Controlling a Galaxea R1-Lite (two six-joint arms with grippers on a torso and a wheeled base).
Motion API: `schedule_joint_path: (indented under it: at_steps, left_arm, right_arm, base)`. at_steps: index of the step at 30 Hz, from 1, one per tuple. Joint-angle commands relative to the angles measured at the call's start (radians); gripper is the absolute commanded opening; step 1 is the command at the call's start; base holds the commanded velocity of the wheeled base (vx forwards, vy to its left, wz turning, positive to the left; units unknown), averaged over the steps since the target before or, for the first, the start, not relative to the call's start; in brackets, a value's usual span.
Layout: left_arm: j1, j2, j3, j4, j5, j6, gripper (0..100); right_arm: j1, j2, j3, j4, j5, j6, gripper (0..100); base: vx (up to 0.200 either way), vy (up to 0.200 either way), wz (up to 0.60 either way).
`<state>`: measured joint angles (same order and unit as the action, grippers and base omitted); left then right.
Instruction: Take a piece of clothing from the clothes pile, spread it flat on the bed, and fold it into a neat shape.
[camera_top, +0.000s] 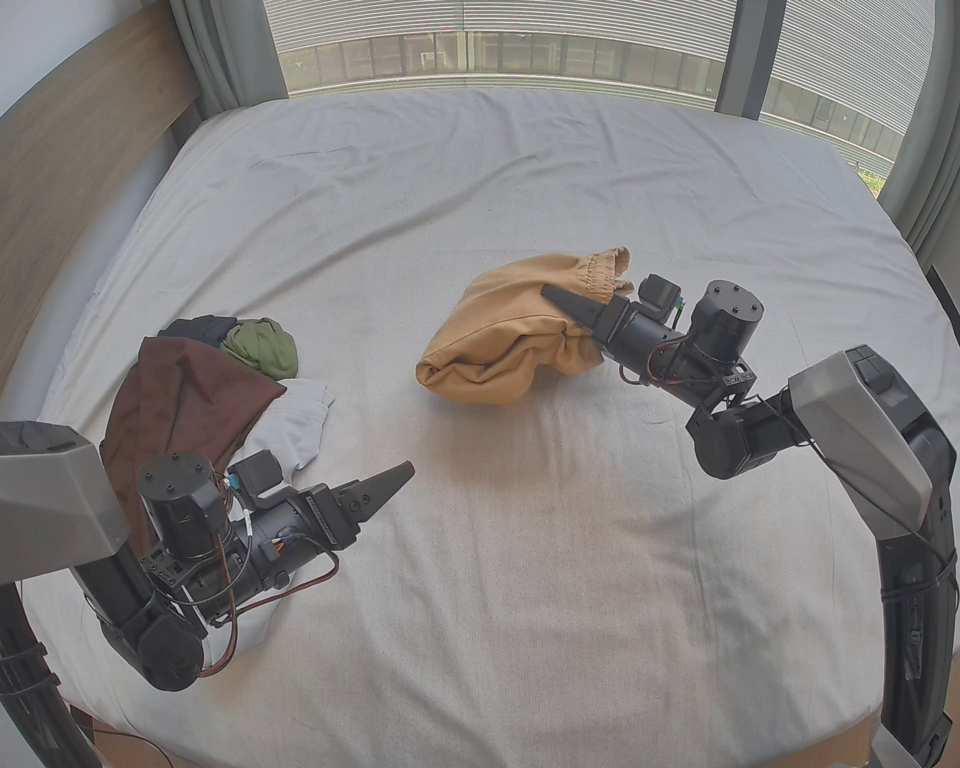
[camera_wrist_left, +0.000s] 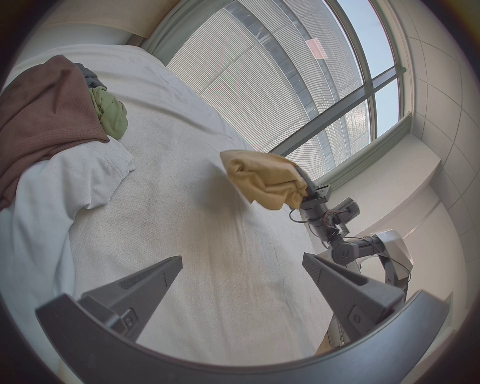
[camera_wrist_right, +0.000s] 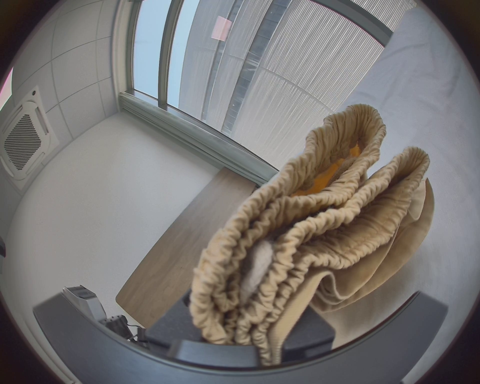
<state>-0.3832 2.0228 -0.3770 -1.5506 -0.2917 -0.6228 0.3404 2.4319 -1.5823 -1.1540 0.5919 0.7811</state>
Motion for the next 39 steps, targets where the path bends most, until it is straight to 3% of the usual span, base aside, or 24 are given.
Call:
schedule_joint_path:
  at_steps: [1,5,11,26,27,39]
  left_arm:
    - [0.0,-0.006,0.003,0.0,0.0,0.0,100]
    - [0.0,-0.03,0.009,0.001,-0.001,-0.002,100]
    - [0.0,-0.03,0.009,0.001,-0.001,-0.002,100]
    - [0.0,-0.03,0.007,0.001,-0.001,-0.002,100]
    - [0.0,-0.03,0.007,0.0,-0.003,-0.002,100]
    - [0.0,-0.03,0.004,0.001,-0.001,-0.002,100]
  right_arm:
    - [-0.024,0.068,0.005,-0.001,0.0,-0.005,0]
    - [-0.074,0.072,0.09,0.005,0.002,-0.043,0]
    - [-0.077,0.032,0.193,-0.001,0.002,-0.06,0]
    - [-0.083,0.044,0.205,0.004,-0.001,-0.112,0]
    - [-0.083,0.045,0.203,0.0,-0.006,-0.134,100]
    - [-0.162,-0.086,0.303,-0.009,-0.012,-0.189,100]
  base:
    - [0.0,0.0,0.0]
    - [0.0,0.0,0.0]
    - [0.0,0.0,0.0]
    - [0.0,0.0,0.0]
    - [0.0,0.0,0.0]
    - [0.0,0.0,0.0]
